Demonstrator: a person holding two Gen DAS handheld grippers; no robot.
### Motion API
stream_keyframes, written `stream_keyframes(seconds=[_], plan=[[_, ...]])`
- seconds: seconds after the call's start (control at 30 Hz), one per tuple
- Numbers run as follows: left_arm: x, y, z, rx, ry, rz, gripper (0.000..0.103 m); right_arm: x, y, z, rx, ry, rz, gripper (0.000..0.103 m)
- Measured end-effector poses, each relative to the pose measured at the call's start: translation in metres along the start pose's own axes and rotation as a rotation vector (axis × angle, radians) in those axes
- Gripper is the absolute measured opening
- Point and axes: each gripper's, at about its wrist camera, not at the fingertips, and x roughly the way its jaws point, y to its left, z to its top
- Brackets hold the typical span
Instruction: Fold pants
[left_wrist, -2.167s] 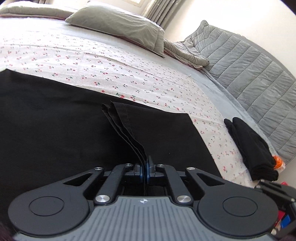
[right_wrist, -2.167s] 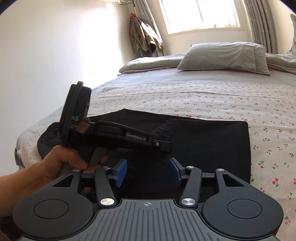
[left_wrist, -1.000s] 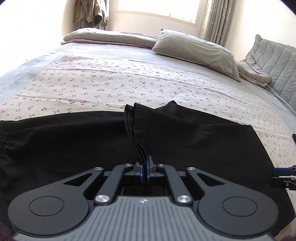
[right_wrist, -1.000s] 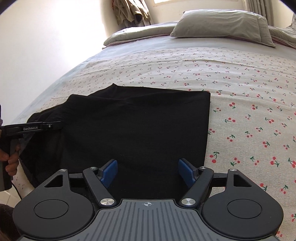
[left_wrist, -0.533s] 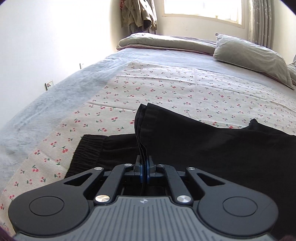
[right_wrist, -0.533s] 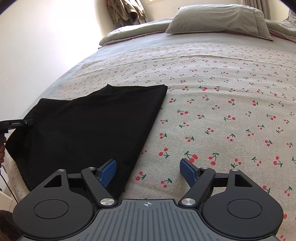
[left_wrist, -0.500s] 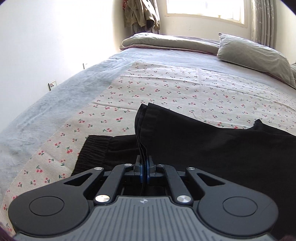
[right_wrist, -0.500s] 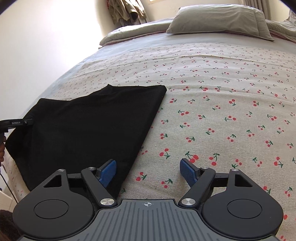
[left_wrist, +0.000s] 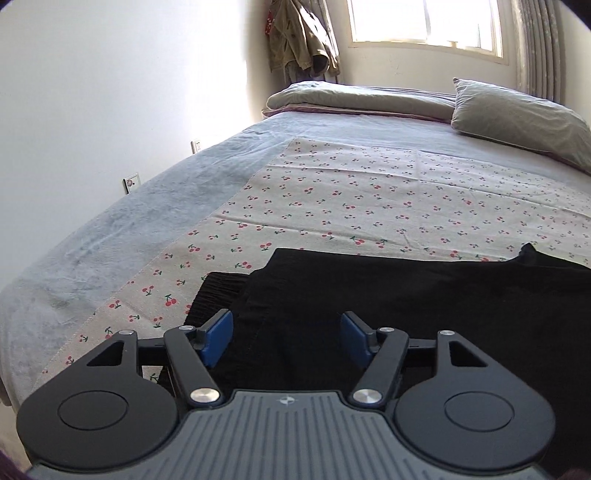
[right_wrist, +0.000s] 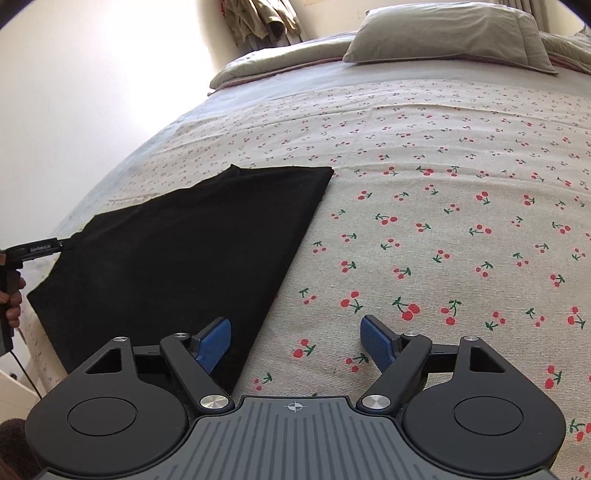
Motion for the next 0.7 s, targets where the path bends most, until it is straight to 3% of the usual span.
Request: stream_keyframes(seconds=[0.07, 0.33, 0.57, 0.7], plan=[[-0.015, -0.012, -0.003, 0.005, -0.028, -0.048, 0.083, -0.001, -0.001, 0.000, 0.036, 0.024, 0.050, 0.079], [-0.049, -0.077, -0.035, 0.067, -0.045, -0.314, 0.094, 0.000, 0.006, -0.010, 0.126, 0.119, 0.222, 0.077], [-0.062, -0.110, -0.073, 0.186, -0.111, -0.458, 0.103, 0.004, 0.004, -0.029, 0.191, 0.220, 0.333, 0.048], [-0.069, -0.120, -0.097, 0.262, -0.123, -0.573, 0.103, 0.006, 0.001, -0.042, 0.214, 0.248, 0.376, 0.039]])
